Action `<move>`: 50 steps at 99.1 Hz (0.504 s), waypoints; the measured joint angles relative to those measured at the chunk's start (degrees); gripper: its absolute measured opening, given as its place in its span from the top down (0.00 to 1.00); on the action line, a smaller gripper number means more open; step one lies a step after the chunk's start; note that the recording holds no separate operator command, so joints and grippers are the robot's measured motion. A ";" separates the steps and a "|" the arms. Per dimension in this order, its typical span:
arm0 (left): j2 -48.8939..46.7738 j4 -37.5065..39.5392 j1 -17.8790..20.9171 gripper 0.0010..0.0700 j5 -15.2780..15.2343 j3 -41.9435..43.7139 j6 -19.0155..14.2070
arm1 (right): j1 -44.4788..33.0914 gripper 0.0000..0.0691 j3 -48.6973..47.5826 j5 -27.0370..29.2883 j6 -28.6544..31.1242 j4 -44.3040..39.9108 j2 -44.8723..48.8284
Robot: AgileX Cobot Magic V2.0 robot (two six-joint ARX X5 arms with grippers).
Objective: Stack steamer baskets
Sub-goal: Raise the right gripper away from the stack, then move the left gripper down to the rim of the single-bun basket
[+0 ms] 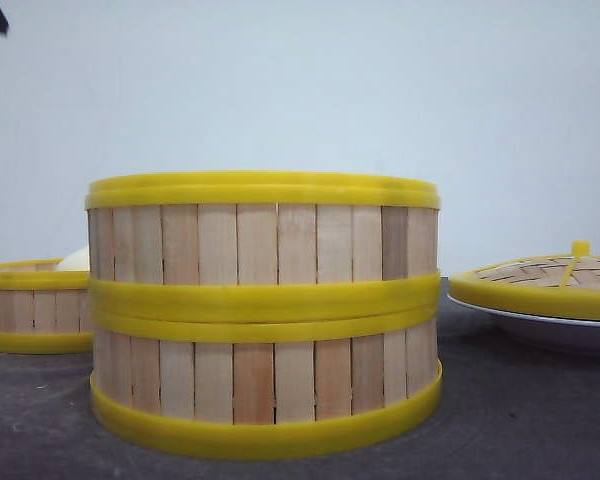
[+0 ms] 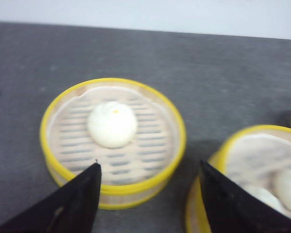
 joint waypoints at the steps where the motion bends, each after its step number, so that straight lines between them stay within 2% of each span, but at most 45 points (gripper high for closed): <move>1: 0.55 0.15 0.31 0.46 0.00 0.07 -0.02 | 0.13 0.57 -0.39 0.00 0.22 -0.11 -0.31; 33: 19.47 0.59 11.19 0.46 -0.04 7.08 -1.79 | 1.31 0.60 -11.96 1.22 3.54 -1.66 -7.39; 50: 28.76 -1.81 13.35 0.46 -0.28 11.87 -2.51 | 1.36 0.60 -12.41 1.36 3.89 -1.31 -8.09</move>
